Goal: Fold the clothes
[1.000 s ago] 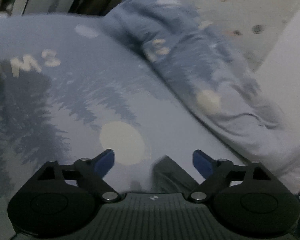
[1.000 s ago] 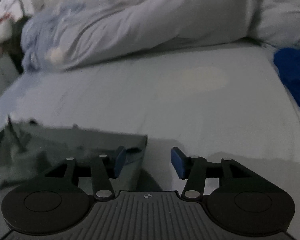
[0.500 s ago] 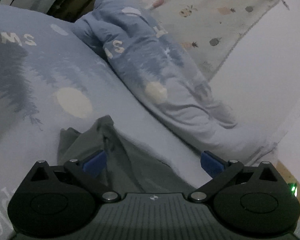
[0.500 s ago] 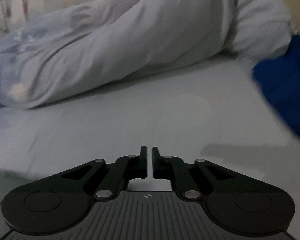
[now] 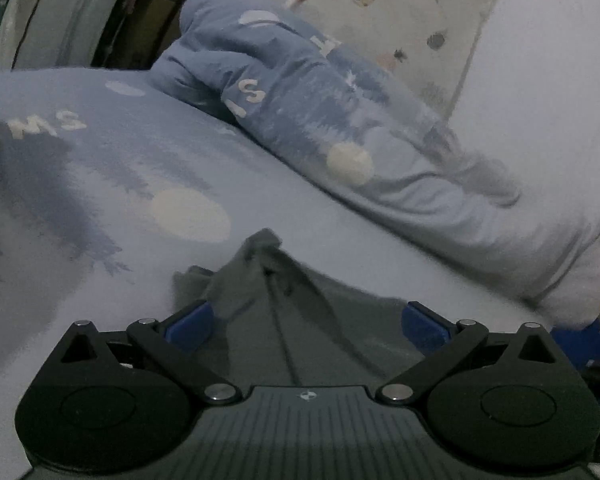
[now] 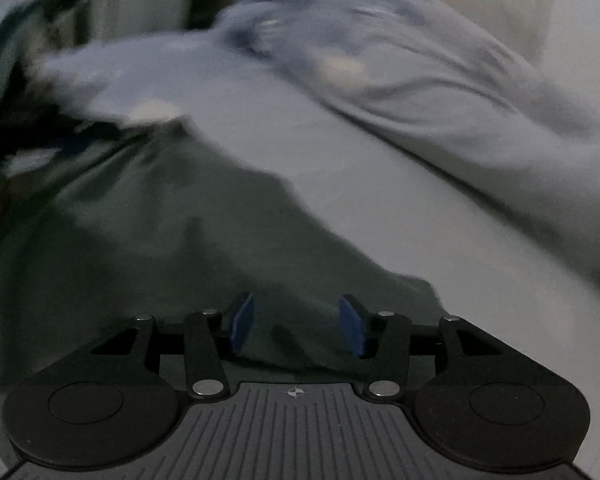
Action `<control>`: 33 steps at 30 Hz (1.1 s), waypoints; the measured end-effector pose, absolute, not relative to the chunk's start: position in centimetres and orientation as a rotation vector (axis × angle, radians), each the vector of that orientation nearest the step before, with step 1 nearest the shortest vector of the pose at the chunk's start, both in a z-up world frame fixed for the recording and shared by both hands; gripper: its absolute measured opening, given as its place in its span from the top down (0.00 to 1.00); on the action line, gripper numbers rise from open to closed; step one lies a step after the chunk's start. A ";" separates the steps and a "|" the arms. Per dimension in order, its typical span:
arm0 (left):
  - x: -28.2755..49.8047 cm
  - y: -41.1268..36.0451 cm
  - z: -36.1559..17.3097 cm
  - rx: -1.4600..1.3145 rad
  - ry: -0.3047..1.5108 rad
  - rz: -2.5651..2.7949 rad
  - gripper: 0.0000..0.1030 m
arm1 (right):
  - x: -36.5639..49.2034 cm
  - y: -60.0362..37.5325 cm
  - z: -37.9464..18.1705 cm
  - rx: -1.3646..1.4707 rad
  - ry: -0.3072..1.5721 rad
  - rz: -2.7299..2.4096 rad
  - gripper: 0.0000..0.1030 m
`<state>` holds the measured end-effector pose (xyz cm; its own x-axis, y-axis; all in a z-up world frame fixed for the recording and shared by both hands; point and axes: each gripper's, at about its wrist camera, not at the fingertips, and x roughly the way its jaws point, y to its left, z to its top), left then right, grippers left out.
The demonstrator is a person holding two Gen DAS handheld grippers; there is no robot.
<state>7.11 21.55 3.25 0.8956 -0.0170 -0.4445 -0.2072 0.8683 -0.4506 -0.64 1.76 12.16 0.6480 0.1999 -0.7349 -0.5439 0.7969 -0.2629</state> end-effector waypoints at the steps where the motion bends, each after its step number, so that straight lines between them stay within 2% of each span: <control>1: 7.1 21.6 3.2 -0.515 0.457 0.100 0.00 | -1.0 2.8 11.7 -0.542 0.754 0.455 0.49; 4: 7.0 22.4 2.8 -0.562 0.455 0.094 0.00 | -0.5 5.0 10.3 -0.643 0.765 0.452 0.50; 11: 7.3 23.2 2.4 -0.618 0.463 0.085 0.00 | 5.4 4.3 10.3 -0.644 0.750 0.331 0.52; 14: 7.5 23.4 2.3 -0.631 0.467 0.084 0.00 | 8.5 2.8 11.7 -0.563 0.741 0.252 0.52; 17: 7.6 23.7 2.2 -0.650 0.471 0.091 0.00 | 9.0 2.2 13.4 -0.555 0.665 0.137 0.51; 21: 7.7 24.0 2.1 -0.668 0.478 0.096 0.00 | 7.2 1.8 14.8 -0.496 0.679 0.230 0.50; 24: 7.6 24.3 2.0 -0.685 0.481 0.110 0.00 | 6.1 3.6 14.0 -0.534 0.705 0.366 0.48; 27: 7.6 24.7 1.9 -0.693 0.494 0.148 0.00 | 6.5 6.7 12.2 -0.581 0.730 0.483 0.41; 33: 7.8 25.7 1.9 -0.696 0.497 0.213 0.00 | 10.0 11.9 9.5 -0.581 0.778 0.600 0.41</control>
